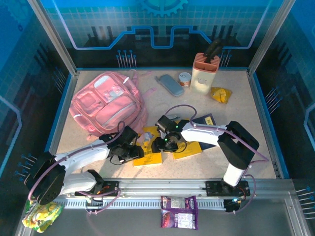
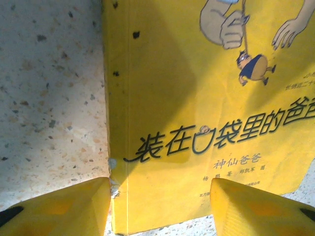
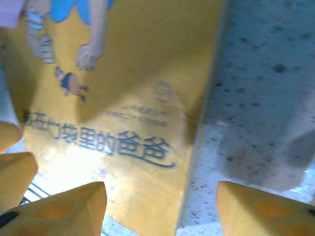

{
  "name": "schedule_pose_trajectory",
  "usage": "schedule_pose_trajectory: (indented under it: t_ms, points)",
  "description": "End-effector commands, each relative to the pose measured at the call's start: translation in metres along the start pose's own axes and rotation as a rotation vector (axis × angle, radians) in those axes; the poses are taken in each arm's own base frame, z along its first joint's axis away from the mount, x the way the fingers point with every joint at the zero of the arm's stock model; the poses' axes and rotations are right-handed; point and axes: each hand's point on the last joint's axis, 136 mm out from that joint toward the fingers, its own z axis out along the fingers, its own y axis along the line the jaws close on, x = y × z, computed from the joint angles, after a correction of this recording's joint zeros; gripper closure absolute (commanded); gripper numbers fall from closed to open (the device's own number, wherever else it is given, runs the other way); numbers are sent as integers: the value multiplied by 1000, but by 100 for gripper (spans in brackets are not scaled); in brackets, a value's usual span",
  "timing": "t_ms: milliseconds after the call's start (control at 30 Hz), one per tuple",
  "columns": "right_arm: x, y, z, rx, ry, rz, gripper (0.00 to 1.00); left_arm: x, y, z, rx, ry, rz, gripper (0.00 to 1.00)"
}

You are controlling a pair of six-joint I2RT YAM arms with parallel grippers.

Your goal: Pack the student bag

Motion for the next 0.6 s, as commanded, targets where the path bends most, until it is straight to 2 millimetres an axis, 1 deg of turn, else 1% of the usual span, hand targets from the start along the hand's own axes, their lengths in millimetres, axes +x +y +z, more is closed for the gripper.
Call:
schedule_pose_trajectory:
  t_ms: [0,33,100,233,333,467,500,567]
  points:
    - [1,12,5,-30,25,-30,39,-9,6,1,-40,-27,-48,46]
    - [2,10,6,-18,29,-26,39,-10,10,2,-47,-29,-67,48]
    - [2,3,8,13,25,-15,38,-13,13,4,-43,-52,-97,49]
    - [0,4,14,15,32,-20,36,-19,6,11,24,-86,-107,48]
    - [-1,14,17,-11,28,-47,36,-20,-3,15,73,-76,-99,48]
    - [-2,22,21,-37,44,-38,35,-18,-3,20,53,-43,-95,50]
    - [-3,26,20,-53,43,-30,35,-16,-6,21,64,-30,-89,51]
    - [-5,35,16,-86,33,-31,34,-14,-21,19,125,-3,-55,52]
